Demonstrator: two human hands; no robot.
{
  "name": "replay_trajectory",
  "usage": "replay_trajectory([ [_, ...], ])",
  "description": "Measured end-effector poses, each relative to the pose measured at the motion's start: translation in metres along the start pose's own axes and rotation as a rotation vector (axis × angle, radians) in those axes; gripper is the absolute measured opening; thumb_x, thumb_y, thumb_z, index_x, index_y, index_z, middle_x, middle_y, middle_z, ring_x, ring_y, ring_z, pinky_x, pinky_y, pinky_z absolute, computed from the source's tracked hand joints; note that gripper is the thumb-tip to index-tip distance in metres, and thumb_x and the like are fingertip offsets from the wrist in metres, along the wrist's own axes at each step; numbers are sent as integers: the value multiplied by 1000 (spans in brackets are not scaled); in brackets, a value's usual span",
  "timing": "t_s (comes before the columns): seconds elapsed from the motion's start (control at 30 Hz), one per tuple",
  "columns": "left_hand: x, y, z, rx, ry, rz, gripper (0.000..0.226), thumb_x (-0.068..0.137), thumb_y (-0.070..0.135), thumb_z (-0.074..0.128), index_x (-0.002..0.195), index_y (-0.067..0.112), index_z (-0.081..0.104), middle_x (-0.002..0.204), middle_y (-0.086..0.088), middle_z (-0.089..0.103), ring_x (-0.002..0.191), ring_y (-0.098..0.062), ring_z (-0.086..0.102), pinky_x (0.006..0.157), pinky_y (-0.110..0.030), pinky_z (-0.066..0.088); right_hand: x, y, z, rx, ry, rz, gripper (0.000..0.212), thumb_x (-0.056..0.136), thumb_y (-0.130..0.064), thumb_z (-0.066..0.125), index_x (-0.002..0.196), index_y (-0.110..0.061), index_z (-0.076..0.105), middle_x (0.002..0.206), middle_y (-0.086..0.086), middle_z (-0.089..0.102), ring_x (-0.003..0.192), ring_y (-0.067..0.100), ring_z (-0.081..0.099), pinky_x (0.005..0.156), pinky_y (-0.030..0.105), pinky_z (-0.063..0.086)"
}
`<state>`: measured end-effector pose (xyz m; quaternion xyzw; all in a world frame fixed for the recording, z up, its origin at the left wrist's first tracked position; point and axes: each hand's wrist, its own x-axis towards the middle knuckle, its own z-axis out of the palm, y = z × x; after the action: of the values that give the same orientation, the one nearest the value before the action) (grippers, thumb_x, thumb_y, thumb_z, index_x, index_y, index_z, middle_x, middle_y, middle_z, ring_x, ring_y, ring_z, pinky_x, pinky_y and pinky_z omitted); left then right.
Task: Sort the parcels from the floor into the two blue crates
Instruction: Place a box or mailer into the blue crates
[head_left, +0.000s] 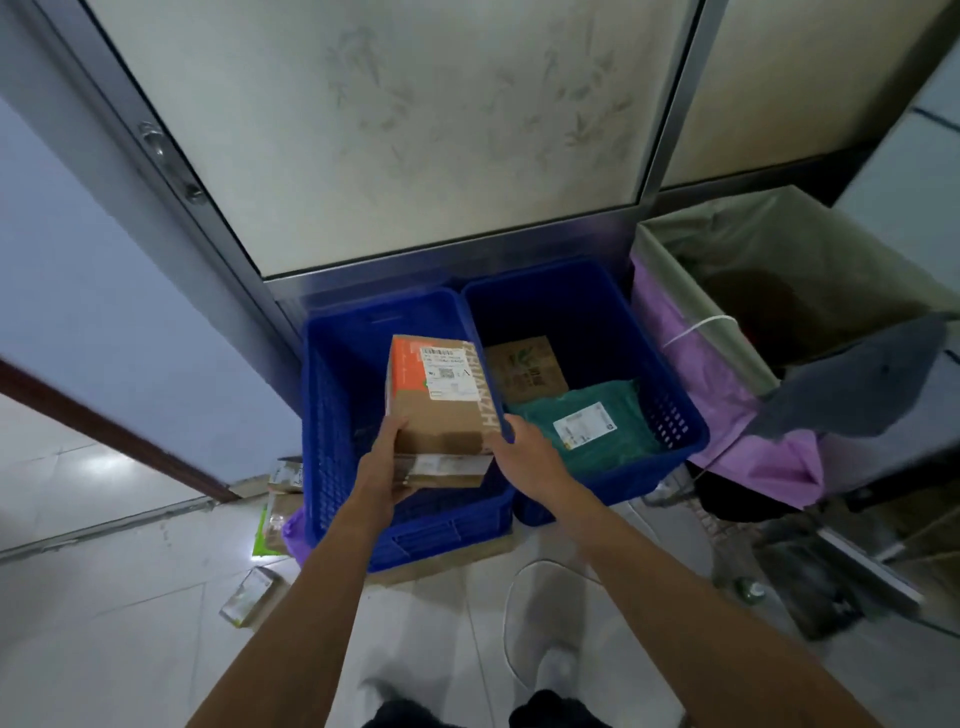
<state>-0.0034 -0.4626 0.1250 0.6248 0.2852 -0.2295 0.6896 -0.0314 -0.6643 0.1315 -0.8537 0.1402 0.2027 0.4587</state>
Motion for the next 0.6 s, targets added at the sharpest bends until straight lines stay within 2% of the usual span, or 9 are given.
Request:
replay_trajectory([
  [0.07, 2, 1, 15, -43, -10, 2, 68, 68, 67, 66, 122, 26, 64, 117, -6, 72, 108, -26, 67, 94, -48, 56, 11, 6, -15, 79, -37, -10, 54, 104, -49, 39, 153, -29, 33, 142, 1, 53, 114, 20, 56, 92, 35, 44],
  [0.13, 4, 2, 29, -72, -16, 2, 65, 74, 65, 63, 126, 26, 61, 120, -5, 70, 111, -27, 66, 95, -48, 54, 24, 10, -24, 154, -47, -8, 55, 102, -55, 40, 152, -34, 36, 130, -6, 62, 106, 14, 60, 86, 34, 50],
  [0.2, 10, 3, 40, -72, -29, 6, 56, 83, 60, 57, 126, 25, 61, 119, -7, 70, 111, -28, 65, 96, -48, 52, 39, 14, -32, 220, -49, -5, 56, 99, -58, 41, 150, -35, 39, 126, -8, 62, 106, 13, 59, 87, 34, 49],
  [0.3, 24, 7, 56, -62, -28, 9, 46, 92, 53, 51, 123, 21, 62, 112, -7, 71, 105, -26, 66, 96, -46, 53, 55, 12, -48, 283, -33, 6, 51, 102, -54, 41, 148, -30, 42, 122, -8, 61, 102, 13, 57, 83, 31, 44],
  [0.43, 50, 13, 80, -64, -72, 6, 33, 95, 51, 49, 114, 29, 63, 115, -4, 69, 105, -25, 65, 99, -49, 53, 83, 19, -69, 312, 8, 52, 51, 102, -52, 44, 147, -29, 45, 127, -6, 62, 105, 13, 58, 91, 36, 49],
  [0.53, 68, 19, 100, -71, -104, -6, 28, 96, 51, 49, 111, 32, 62, 117, -1, 65, 109, -25, 64, 100, -48, 52, 101, 22, -85, 275, 71, 72, 48, 102, -50, 46, 144, -27, 48, 115, -8, 62, 95, 5, 59, 84, 32, 48],
  [0.6, 80, 24, 113, -77, -135, -10, 27, 96, 51, 49, 111, 32, 61, 117, -2, 64, 109, -26, 63, 99, -47, 52, 115, 22, -94, 249, 116, 71, 50, 100, -51, 46, 145, -28, 48, 118, -7, 62, 101, 10, 61, 85, 33, 49],
])
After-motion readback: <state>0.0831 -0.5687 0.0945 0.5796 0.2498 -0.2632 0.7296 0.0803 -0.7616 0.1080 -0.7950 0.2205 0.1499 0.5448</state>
